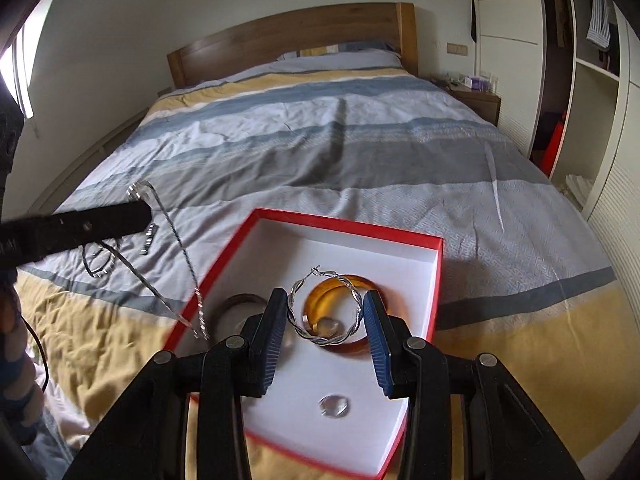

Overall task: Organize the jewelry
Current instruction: 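Carry the pearl necklace and silver hoop into the red box and release both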

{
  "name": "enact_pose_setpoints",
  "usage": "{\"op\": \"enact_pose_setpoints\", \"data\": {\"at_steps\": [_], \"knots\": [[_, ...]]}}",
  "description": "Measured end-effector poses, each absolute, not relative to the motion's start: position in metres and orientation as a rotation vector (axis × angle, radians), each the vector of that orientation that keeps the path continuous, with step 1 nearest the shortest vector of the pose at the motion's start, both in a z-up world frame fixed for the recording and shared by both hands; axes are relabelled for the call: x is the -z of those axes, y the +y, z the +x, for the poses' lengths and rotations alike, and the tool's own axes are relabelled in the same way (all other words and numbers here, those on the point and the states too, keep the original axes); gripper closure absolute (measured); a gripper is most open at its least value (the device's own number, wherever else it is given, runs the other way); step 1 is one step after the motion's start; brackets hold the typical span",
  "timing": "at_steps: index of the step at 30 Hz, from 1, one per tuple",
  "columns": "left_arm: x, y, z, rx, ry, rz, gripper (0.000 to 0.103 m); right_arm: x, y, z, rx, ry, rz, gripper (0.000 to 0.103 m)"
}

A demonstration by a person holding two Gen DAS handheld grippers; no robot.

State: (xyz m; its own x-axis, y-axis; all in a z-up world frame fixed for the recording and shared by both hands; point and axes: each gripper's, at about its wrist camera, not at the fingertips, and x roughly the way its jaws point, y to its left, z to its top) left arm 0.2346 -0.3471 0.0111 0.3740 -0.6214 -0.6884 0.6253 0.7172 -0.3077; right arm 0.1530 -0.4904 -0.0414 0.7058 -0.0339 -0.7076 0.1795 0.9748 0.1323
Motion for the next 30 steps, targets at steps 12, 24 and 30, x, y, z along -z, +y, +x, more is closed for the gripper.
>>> {"op": "enact_pose_setpoints", "data": {"at_steps": [12, 24, 30], "knots": [[0.072, -0.396, 0.283, 0.743, 0.985, 0.115, 0.098, 0.085, -0.524, 0.219, 0.156, 0.918, 0.199, 0.064], [0.097, -0.392, 0.289, 0.722, 1.035, 0.127, 0.096, 0.094, -0.525, 0.228, 0.164, 0.984, 0.192, 0.064], [0.085, -0.386, 0.286, 0.740, 1.039, 0.092, 0.072, 0.091, -0.525, 0.223, 0.172, 0.984, 0.213, 0.063]]}}
